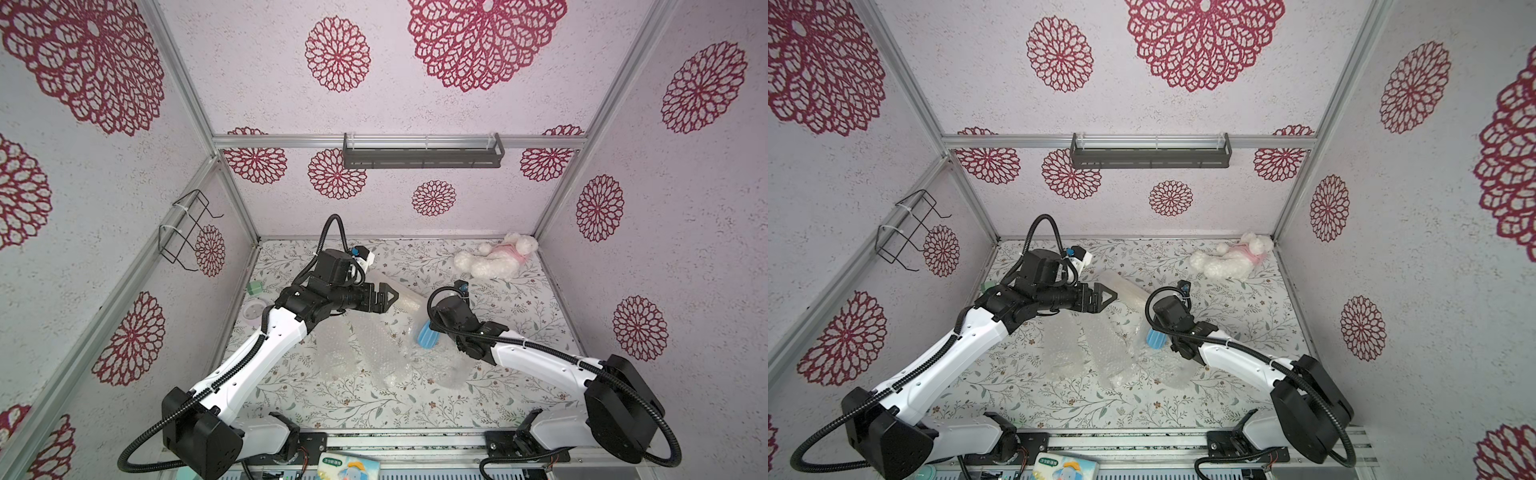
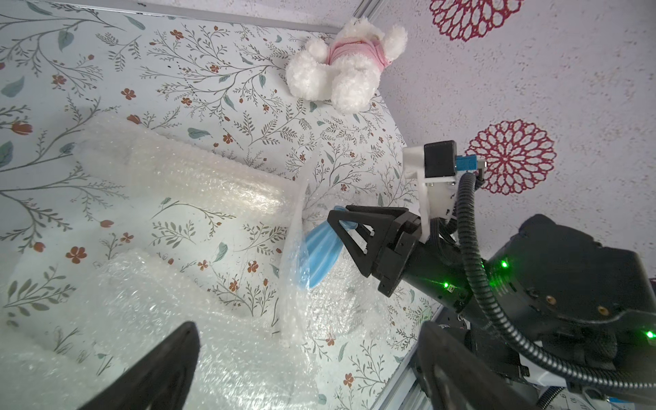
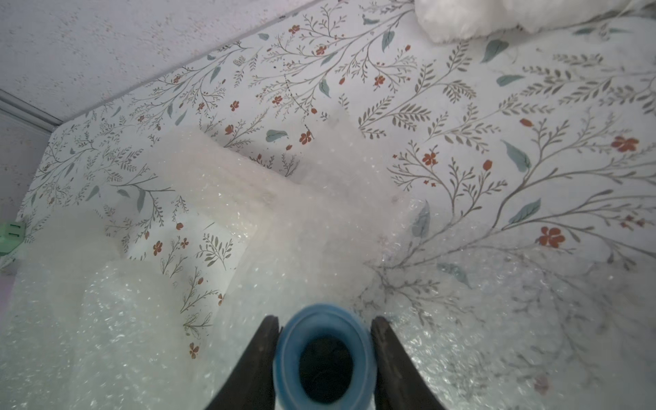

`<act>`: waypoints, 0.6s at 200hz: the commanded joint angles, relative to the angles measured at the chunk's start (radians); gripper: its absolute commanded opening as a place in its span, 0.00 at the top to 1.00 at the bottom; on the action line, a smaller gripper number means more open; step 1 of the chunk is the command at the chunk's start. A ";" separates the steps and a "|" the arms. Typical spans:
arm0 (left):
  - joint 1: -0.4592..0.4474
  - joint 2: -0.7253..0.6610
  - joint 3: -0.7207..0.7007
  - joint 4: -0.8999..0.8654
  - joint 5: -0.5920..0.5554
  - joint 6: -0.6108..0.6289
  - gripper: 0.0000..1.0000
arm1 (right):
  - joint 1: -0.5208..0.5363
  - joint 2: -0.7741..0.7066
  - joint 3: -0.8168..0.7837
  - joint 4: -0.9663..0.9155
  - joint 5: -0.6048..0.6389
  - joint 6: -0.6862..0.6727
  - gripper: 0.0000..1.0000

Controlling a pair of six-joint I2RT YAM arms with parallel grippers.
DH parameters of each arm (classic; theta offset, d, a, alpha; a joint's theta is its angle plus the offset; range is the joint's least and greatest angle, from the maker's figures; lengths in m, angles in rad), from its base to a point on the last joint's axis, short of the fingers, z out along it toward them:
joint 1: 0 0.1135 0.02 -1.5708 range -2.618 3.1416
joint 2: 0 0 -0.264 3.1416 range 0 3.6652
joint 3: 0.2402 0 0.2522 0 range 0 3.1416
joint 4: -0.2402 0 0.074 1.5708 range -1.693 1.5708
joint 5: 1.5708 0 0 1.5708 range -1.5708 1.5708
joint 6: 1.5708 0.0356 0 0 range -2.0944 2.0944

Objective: Unwrap the vase from the bubble wrap
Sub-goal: Pick up the vase from the bubble wrap.

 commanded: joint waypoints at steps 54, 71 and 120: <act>0.013 -0.001 -0.006 0.023 0.014 -0.004 0.01 | 0.028 -0.123 -0.011 0.102 0.206 -0.241 0.62; 0.012 0.001 -0.006 0.023 0.017 -0.004 0.02 | 0.028 -0.124 0.016 0.065 0.257 -0.273 0.62; 0.012 0.003 -0.008 0.033 0.043 -0.011 0.01 | -0.047 -0.115 0.061 -0.004 0.371 -0.303 0.61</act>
